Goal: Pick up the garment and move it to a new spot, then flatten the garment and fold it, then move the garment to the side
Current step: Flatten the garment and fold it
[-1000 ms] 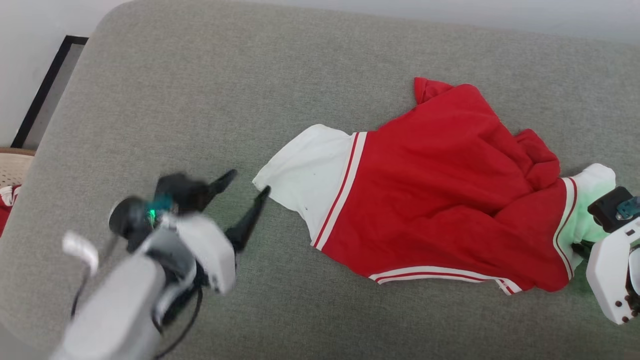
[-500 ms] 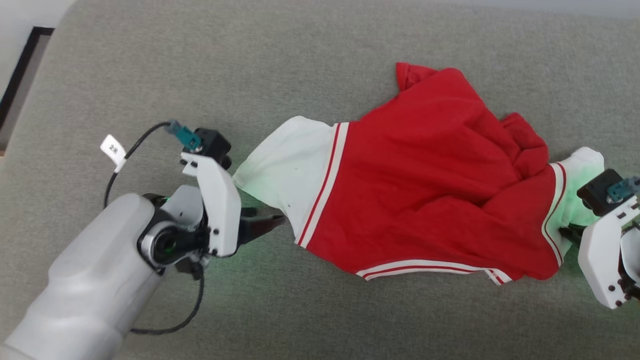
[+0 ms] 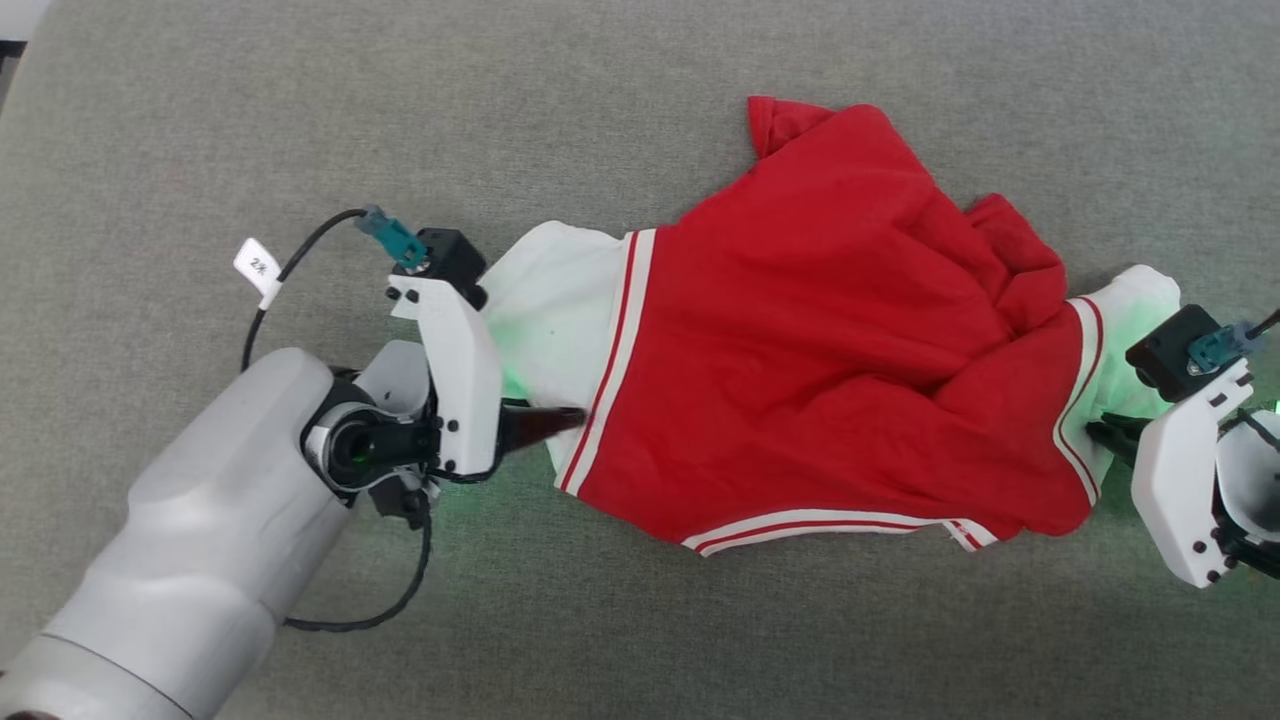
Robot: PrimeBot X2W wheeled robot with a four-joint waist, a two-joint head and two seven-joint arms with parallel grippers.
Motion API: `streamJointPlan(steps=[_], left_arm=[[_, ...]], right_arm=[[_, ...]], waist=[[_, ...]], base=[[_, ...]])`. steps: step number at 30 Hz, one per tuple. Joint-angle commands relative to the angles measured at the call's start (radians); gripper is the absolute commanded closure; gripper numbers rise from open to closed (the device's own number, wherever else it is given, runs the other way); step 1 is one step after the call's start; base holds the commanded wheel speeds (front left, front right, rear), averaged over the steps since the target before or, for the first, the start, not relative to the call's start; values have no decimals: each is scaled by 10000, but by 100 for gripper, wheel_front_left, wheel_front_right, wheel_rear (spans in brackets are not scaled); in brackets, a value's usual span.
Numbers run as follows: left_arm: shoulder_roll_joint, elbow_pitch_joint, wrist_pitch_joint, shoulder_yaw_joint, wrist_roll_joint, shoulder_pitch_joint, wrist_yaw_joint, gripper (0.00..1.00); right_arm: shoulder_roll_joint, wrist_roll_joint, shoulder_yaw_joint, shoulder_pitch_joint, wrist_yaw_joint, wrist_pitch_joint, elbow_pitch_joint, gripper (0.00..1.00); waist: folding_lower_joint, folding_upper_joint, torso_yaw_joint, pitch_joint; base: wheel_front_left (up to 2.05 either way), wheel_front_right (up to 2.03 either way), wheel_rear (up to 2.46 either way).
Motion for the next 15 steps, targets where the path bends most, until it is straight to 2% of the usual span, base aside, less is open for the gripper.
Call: streamJointPlan(steps=[1,2,3,4,9,15], left_arm=[[-200,379,32,-417,85,339,54,67],[-213,412,64,-562,112,356,54,78],[-241,405,28,-643,50,392,52,95],[-250,426,-31,-666,-64,413,52,100],[-121,440,-415,-695,-475,386,52,100],[432,-229,-1535,-247,-984,386,43,100]], right_arm=[[493,14,376,178,-62,19,386,100],[525,11,402,131,-62,-3,393,100],[551,9,429,103,-62,-20,402,100],[573,13,464,92,-62,-63,430,100],[641,8,506,49,-59,-429,523,100],[612,14,-64,47,-56,-1291,460,100]], waist=[[0,-1,-68,20],[0,-1,-105,26],[0,-1,-133,24],[0,-1,-155,11],[0,-1,-238,-156],[0,-1,-323,-612]], base=[[0,0,0],[0,0,0],[0,0,0],[0,0,0],[0,0,0],[0,0,0]])
